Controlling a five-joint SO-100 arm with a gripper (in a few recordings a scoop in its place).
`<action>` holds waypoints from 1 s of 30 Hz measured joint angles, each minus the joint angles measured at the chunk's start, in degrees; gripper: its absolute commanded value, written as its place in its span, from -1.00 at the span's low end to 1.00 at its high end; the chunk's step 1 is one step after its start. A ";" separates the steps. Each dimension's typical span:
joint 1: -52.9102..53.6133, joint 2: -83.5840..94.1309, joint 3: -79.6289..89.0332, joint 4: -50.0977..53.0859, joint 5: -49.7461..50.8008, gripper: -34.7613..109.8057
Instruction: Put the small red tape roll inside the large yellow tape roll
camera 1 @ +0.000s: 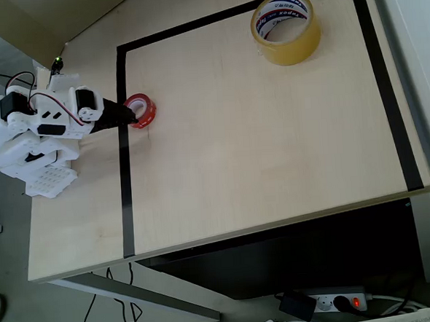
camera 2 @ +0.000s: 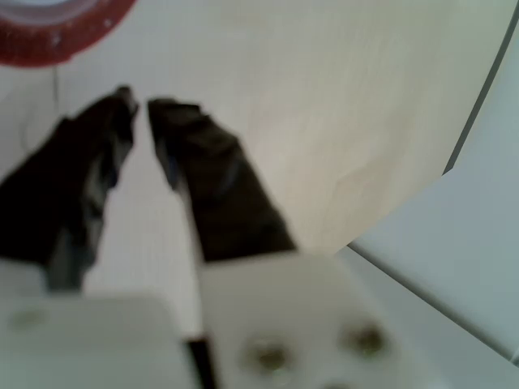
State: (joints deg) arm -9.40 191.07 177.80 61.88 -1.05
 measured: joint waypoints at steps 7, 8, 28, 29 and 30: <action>2.99 0.00 -0.44 0.18 -0.44 -0.52; 2.99 0.00 -1.05 0.26 -0.70 -0.52; 4.92 -49.75 -39.11 11.60 -13.45 -0.41; 3.60 -52.65 -40.78 12.92 -15.73 -0.39; 2.37 -54.58 -42.01 14.06 -18.02 -0.35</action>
State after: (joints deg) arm -7.03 136.49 135.79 75.94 -19.07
